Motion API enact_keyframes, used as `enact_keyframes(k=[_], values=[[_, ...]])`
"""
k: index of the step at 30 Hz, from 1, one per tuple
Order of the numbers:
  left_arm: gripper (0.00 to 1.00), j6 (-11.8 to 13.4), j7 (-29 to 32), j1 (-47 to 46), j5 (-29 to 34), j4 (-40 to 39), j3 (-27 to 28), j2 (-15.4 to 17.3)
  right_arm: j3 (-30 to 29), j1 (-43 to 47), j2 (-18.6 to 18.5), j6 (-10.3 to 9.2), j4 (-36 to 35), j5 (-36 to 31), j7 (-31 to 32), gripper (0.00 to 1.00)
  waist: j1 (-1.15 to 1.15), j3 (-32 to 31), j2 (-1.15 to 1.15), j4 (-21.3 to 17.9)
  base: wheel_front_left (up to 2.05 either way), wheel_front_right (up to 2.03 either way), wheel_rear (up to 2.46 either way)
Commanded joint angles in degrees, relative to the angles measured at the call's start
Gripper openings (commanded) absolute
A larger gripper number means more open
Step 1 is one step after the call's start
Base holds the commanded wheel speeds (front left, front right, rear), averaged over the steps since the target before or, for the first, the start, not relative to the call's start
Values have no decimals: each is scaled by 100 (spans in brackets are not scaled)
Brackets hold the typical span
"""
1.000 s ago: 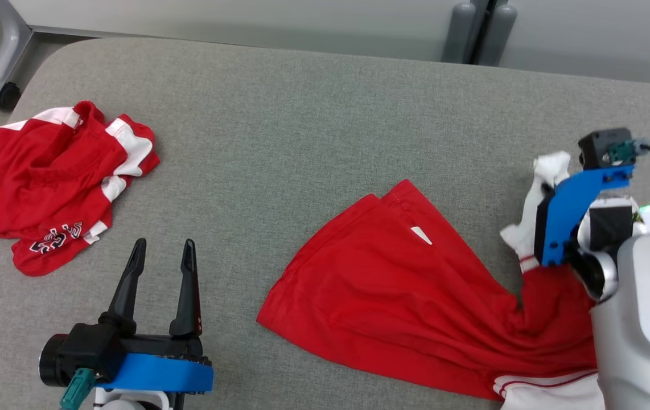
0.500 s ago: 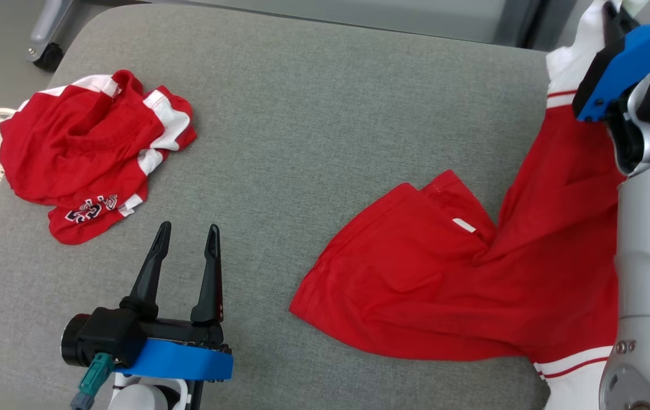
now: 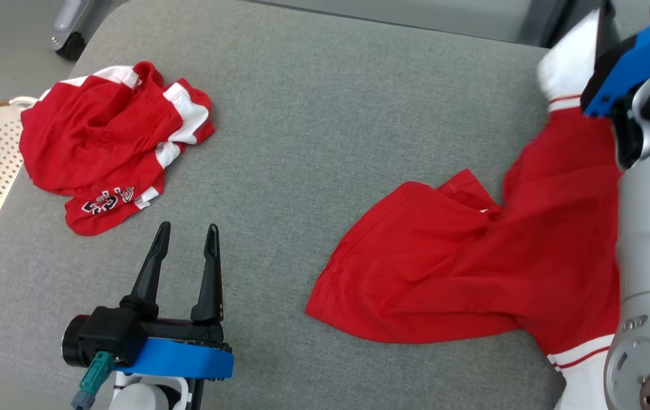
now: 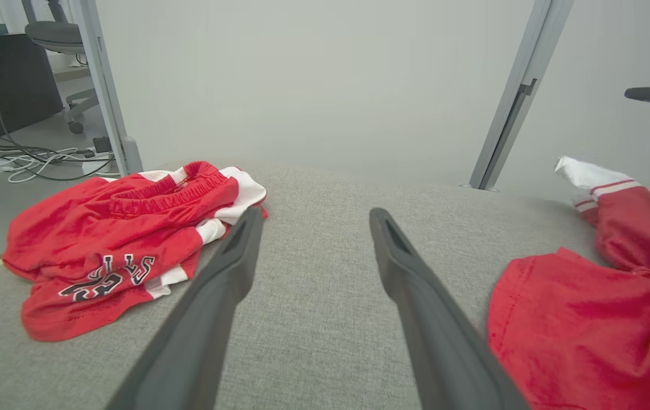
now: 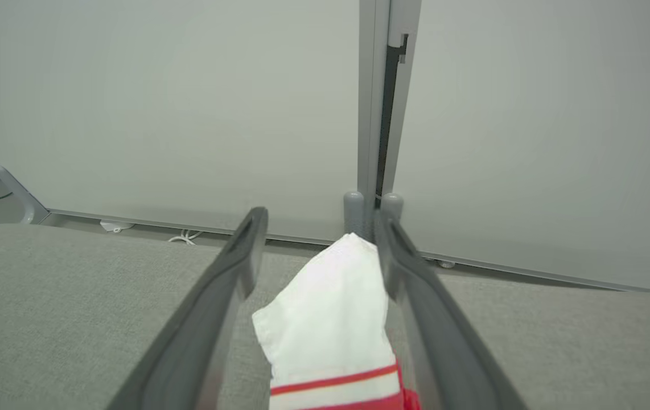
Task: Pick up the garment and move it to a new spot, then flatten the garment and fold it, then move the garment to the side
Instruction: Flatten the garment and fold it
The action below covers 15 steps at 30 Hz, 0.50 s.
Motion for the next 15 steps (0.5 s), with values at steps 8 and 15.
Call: enact_keyframes(k=[8, 15], values=[[100, -46, -15, 175, 130, 112, 83, 66, 329, 924, -42, 1, 548, 403, -466, 100, 0, -531, 0, -559, 0, 0, 0], [100, -41, -15, 426, 134, 223, 110, 172, 1111, 2057, -21, 1, 39, 1183, -879, 100, 0, -987, 0, -1040, 0, 0, 0]])
